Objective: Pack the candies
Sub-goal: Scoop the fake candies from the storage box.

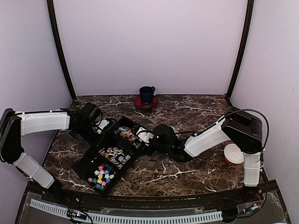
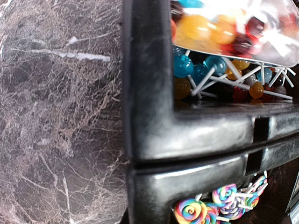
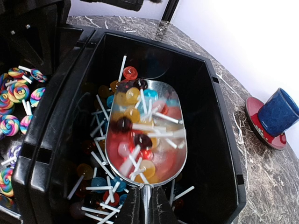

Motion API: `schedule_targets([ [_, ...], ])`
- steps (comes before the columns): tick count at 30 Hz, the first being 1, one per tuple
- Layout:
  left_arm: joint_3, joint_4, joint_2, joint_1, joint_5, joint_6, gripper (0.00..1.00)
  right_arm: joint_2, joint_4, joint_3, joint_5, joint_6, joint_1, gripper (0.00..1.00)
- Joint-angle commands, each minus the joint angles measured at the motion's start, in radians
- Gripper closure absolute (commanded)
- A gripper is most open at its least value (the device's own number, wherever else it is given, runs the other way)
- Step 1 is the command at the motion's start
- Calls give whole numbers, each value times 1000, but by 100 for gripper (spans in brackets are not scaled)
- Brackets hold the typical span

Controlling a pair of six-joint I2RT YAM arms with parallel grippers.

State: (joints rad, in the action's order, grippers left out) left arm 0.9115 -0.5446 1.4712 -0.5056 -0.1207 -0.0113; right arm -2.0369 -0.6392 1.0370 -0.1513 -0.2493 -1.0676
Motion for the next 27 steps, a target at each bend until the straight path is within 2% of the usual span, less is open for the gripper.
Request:
schedule_targets([
  [1,52,172,-88,7,-181,28,100,15,4,-33,-3,-1,2,100],
  [16,53,167,-80,25,-155,43,100,117,26,-93,-87,-3,1,100],
  [27,56,161,-77,34,-156,47,100,170,7,-144,-81,4,1,100],
])
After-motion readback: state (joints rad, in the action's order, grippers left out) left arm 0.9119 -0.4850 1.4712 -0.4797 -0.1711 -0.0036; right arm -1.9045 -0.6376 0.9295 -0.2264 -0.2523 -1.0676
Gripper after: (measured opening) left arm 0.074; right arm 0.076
